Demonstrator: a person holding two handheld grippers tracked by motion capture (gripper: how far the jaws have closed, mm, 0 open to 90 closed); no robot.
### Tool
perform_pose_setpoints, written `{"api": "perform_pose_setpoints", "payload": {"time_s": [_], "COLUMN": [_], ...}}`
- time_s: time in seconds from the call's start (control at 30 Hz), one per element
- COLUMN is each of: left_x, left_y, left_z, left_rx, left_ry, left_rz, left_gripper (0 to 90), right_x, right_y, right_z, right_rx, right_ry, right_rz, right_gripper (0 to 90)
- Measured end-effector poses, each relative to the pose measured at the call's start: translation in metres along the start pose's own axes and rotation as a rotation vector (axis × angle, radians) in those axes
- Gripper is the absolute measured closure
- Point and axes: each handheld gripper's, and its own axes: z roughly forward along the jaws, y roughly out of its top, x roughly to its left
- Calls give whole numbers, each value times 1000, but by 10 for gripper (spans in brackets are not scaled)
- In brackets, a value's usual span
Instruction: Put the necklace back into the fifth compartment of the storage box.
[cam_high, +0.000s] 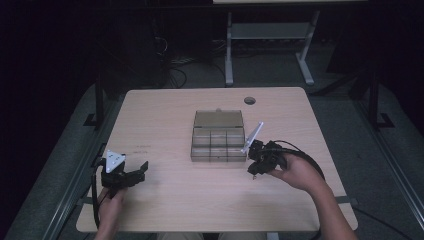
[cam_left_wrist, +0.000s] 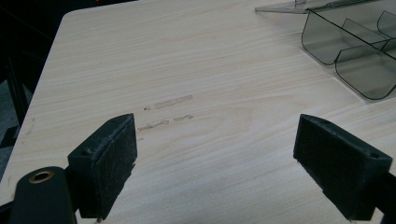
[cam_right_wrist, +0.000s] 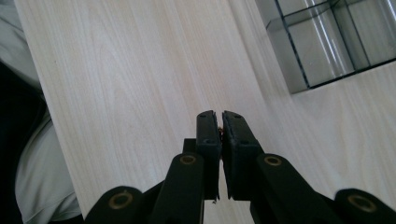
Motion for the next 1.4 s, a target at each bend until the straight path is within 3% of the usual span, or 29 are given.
{"api": "perform_pose_setpoints", "payload": {"time_s": [0.67, 1.4], "left_x": [2, 4], "left_y": [0, -1], "left_z": [0, 0], "left_rx": [1, -8], "left_ry": [3, 6], "left_rz": [6, -14], "left_gripper": [131, 131], "right_x": [-9, -19], "right_y": [31, 63], "right_z": [-10, -15], "right_rx": [2, 6], "right_ry": [-2, -13], "right_rz": [-18, -46], "right_gripper": [852, 852]}}
